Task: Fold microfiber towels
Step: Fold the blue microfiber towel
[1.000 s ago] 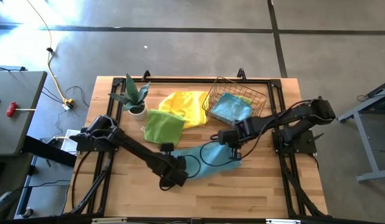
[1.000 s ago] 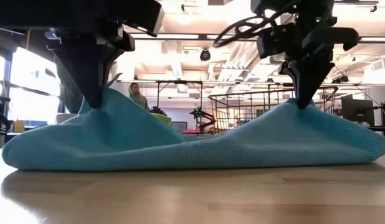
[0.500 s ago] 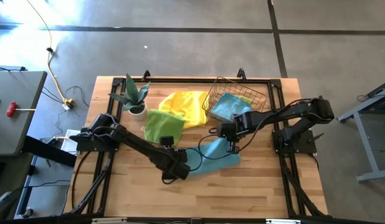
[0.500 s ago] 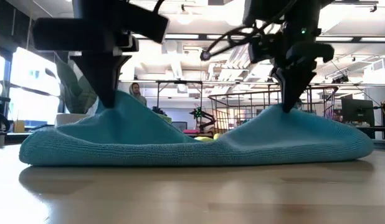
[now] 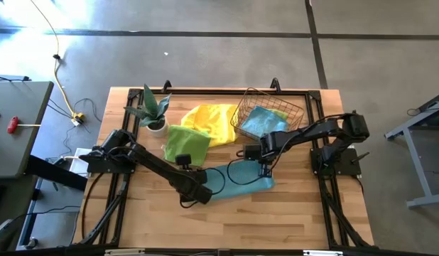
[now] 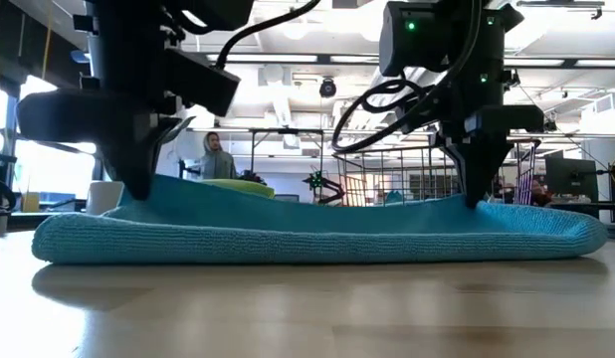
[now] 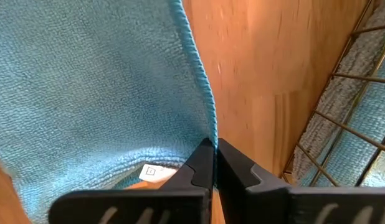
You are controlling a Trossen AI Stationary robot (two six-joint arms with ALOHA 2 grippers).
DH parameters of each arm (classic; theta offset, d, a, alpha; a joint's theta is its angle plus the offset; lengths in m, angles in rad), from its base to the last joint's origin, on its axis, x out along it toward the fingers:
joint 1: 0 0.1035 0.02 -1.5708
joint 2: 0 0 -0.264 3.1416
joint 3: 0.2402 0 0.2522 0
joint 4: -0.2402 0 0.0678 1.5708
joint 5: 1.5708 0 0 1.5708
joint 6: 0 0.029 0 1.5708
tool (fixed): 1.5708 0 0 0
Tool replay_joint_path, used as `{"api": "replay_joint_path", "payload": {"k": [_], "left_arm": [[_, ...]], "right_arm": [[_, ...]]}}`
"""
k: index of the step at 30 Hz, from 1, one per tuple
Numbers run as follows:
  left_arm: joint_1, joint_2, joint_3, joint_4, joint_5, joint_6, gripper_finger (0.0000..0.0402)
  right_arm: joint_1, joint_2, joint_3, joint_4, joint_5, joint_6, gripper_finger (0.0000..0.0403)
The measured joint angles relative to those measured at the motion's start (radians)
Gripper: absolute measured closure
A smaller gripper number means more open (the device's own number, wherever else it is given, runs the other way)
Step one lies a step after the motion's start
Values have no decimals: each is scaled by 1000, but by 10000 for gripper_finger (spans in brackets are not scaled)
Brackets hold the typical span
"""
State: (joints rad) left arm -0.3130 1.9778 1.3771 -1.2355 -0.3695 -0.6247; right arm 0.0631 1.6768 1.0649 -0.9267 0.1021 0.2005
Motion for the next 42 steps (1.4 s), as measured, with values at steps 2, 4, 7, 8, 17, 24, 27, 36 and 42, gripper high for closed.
{"api": "replay_joint_path", "payload": {"k": [2, 4, 7, 8, 17, 24, 27, 36, 42], "left_arm": [[1, 0, 0, 2, -2, 0, 402], [0, 0, 0, 6, -24, 0, 401], [0, 0, 0, 6, -61, 0, 394], [-1, 0, 0, 6, -68, 0, 390], [-2, 0, 0, -55, -80, 8, 325], [13, 0, 0, -349, -180, -201, 298], [8, -20, -9, -284, -190, -215, 300], [-126, -55, -5, 18, -171, 53, 304], [-167, -78, -101, 220, -149, 83, 306]], "right_arm": [[0, 0, 0, -1, 0, 0, 402], [0, 0, 0, -5, 0, -1, 402], [0, 0, 0, -7, -1, -8, 387], [1, 0, 0, -7, -1, -11, 378], [3, -1, 13, -112, -22, 11, 259], [42, -1, 91, -277, -36, 104, 247], [82, -2, 111, -308, -36, 166, 255], [300, -3, 65, -286, -39, 389, 251], [408, -3, 58, -339, 42, 521, 240]]}}
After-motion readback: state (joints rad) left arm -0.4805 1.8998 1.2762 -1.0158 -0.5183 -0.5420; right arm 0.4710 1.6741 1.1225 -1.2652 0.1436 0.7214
